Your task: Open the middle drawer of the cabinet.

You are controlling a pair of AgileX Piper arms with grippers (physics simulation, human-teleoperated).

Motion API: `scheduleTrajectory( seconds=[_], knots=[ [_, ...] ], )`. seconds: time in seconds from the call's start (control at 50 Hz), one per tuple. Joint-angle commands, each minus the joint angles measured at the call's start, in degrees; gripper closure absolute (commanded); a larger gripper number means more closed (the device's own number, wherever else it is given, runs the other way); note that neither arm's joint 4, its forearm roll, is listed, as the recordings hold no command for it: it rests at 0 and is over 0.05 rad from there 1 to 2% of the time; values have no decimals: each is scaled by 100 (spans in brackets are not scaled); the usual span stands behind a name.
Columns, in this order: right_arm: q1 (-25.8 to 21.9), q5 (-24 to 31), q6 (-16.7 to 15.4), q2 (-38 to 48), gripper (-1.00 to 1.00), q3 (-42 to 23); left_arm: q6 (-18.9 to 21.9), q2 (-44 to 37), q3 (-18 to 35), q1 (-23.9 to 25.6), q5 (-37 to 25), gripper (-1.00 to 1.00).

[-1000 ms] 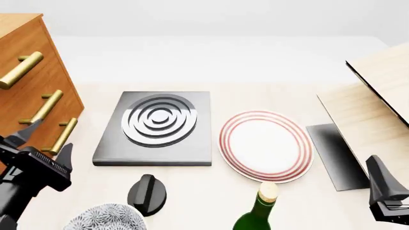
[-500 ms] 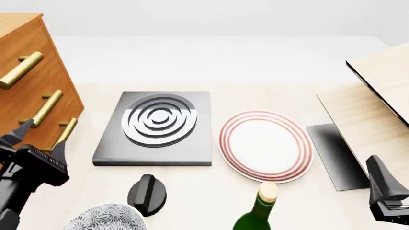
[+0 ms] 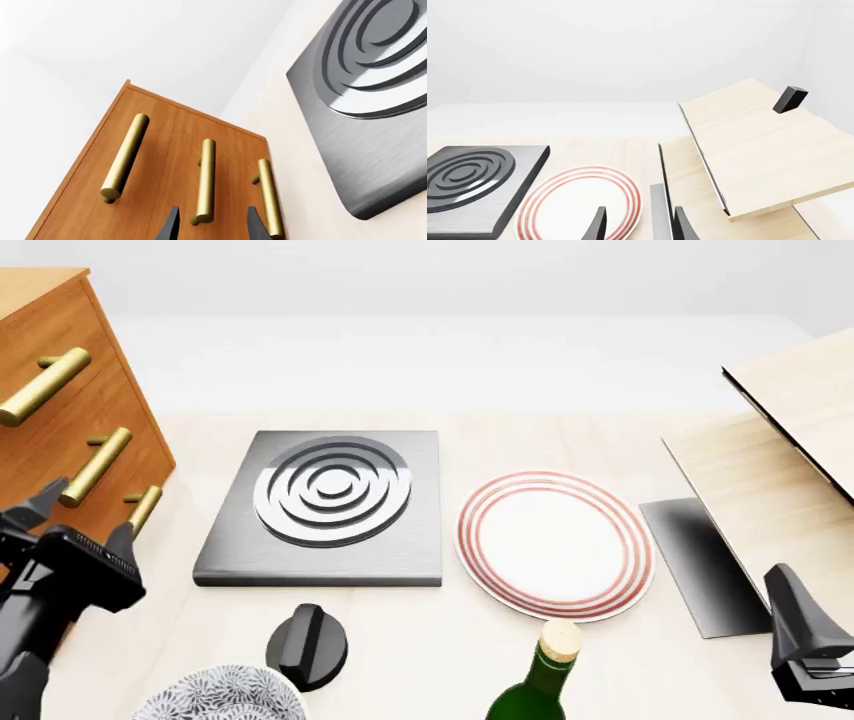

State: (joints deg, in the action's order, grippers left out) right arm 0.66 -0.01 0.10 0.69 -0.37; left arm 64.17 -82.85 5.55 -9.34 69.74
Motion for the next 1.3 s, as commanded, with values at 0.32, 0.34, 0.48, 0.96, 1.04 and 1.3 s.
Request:
scheduleTrajectory(
  seconds=[0.32,0.34,0.48,0.96,1.04,1.3],
  knots=[
    [-20,-12,-8,2,-100,5,-93,-352,445,-106,13,-100],
    [-20,-12,-7,2,-100,5,-99,-371,457,-105,13,-100],
    [-21,-12,-7,1,-100,5,-97,-515,558,-131,14,-100],
    [-20,-12,-7,1,-100,5,-68,-800,729,-324,15,-100],
    [-19,-12,-8,0,-100,5,-41,-857,769,-384,15,-100],
    [-20,-12,-8,1,-100,5,-66,-1103,956,-505,13,-100]
  ],
)
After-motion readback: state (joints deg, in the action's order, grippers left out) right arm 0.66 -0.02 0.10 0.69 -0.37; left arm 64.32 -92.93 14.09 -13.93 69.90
